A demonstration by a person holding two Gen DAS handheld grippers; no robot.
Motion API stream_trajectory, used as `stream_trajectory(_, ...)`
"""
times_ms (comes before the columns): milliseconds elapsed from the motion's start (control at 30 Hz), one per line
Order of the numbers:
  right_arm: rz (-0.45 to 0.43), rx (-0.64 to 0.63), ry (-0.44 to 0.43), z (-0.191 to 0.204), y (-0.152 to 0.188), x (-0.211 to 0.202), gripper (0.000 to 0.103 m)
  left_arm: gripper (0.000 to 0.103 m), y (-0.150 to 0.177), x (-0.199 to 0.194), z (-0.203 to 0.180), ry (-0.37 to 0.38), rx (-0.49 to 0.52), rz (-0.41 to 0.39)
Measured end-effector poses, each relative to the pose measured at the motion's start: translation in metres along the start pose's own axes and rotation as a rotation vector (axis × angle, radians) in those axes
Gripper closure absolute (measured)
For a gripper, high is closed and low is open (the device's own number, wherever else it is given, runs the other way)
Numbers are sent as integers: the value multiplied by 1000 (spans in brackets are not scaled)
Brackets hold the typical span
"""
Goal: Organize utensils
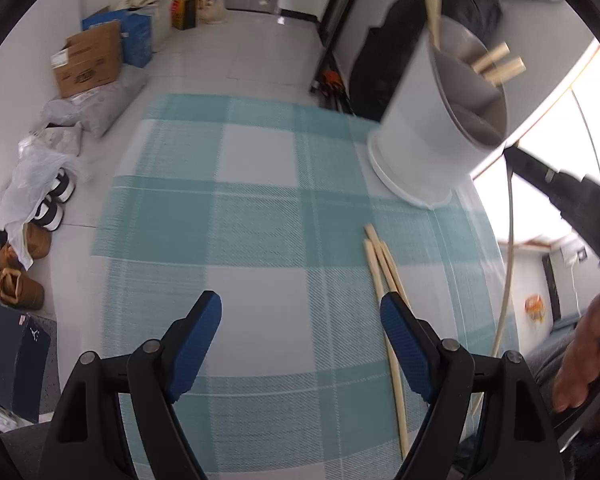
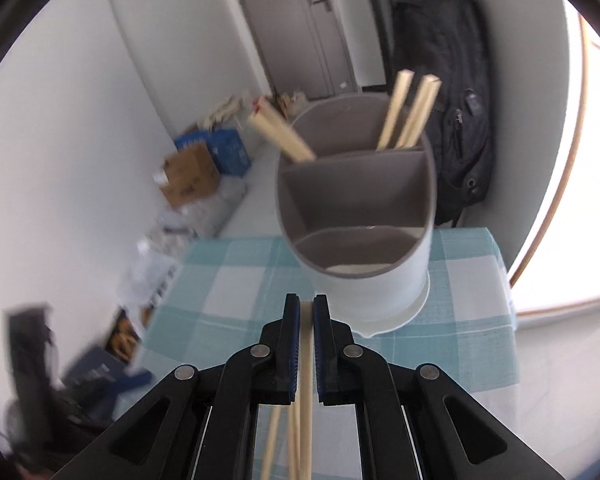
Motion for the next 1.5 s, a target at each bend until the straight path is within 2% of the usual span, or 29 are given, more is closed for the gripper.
stream_trajectory(133, -71, 110, -64, -24, 2, -14, 97, 25, 10, 10, -27, -40, 94, 34)
stream_trajectory(333, -147, 135, -33, -46, 11, -39, 97, 25, 24, 20, -44, -57, 147, 86)
stream_trajectory(533, -135, 125, -40, -55, 17, -36, 97, 25, 28, 29, -45, -156, 149, 119)
stream_trajectory(667, -36, 129, -1, -61, 23, -19, 97, 25, 33, 31, -44, -199, 147, 135)
stream_trajectory(767, 74, 223, 5, -82, 32, 10, 97, 25, 36, 32, -45, -233, 156, 138)
stream_trajectory(867, 160, 293, 19, -101, 41, 29, 97, 25, 36, 31, -42, -233, 150, 157)
stream_trajectory(933, 192, 310, 33, -107, 45, 32, 97, 25, 36, 31, -42, -237, 145, 162)
stream_trajectory(1267, 432, 438, -18, -141, 53, 46, 97, 25, 25, 36, -42, -274, 169, 184)
stream_trajectory(1400, 490, 403, -5, -140, 48, 47, 97, 25, 18, 38, -34, -253, 136, 200)
stream_trajectory(1500, 560, 311, 42, -132, 41, 51, 97, 25, 16, 39, -34, -253, 131, 203)
Point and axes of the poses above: each gripper's, at about its wrist camera, not at the fingertips, and x roughly the way its jaws point, z to its left, y to its underside, the point moved 3 cm from there along x, roughly the way its jaws point, and after that the axes turned 15 degrees about z, right-handed, at the moved point
